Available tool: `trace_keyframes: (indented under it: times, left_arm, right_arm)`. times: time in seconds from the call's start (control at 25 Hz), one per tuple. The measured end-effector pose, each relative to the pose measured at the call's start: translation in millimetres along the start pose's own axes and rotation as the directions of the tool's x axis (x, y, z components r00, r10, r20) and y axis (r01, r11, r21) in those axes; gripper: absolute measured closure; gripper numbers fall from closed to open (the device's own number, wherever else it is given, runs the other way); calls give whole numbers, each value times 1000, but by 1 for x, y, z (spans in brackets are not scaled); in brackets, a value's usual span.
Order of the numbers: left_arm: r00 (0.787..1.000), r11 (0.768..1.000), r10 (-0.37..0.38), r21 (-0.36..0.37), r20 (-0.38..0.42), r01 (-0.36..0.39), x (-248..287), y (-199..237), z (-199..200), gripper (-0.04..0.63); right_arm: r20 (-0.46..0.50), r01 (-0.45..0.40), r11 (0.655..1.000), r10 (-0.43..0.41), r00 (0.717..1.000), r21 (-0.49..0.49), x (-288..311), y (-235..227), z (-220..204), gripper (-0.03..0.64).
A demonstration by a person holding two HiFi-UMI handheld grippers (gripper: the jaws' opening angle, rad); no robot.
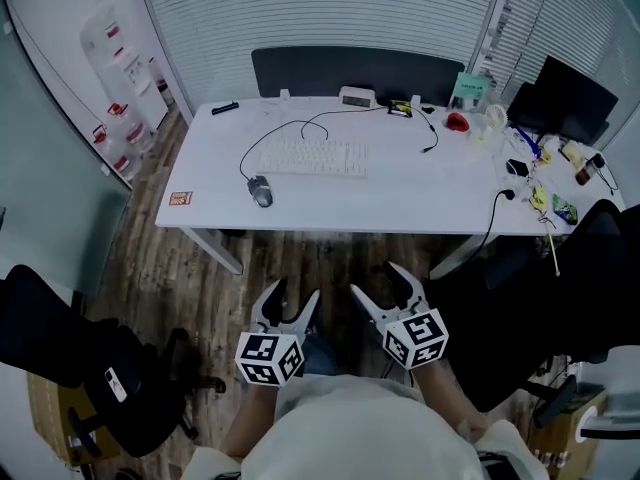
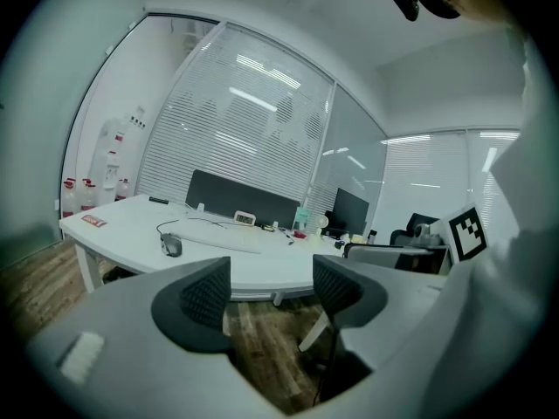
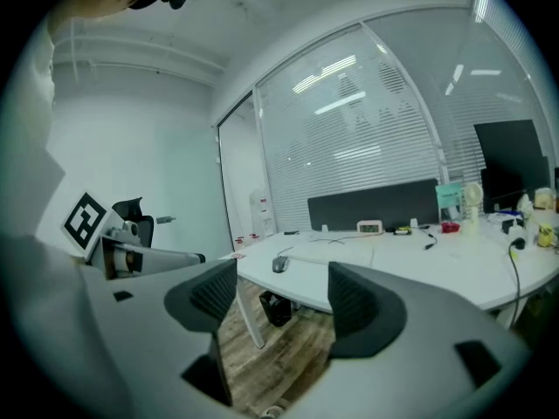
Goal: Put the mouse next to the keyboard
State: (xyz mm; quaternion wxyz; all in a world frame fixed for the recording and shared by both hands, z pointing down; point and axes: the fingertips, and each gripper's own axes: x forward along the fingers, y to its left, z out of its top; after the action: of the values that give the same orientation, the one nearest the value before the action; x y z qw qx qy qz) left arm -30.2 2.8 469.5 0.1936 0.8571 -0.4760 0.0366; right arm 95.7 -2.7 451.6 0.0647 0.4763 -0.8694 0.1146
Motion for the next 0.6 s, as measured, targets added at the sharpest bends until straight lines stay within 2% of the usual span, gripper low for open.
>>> trace_keyframes:
  times: [0.24,0.6]
  left_arm:
    - [1000,1000,16,-6,-10,-16,24,58,26,316]
    - [999,998,46,-30,-18,-46,49,139,51,316]
  right_arm:
    - [-9,-10,1000,10,1000,-26,72,1,19,302]
    - [-54,-57,997,55,997,-42,173,17,25,302]
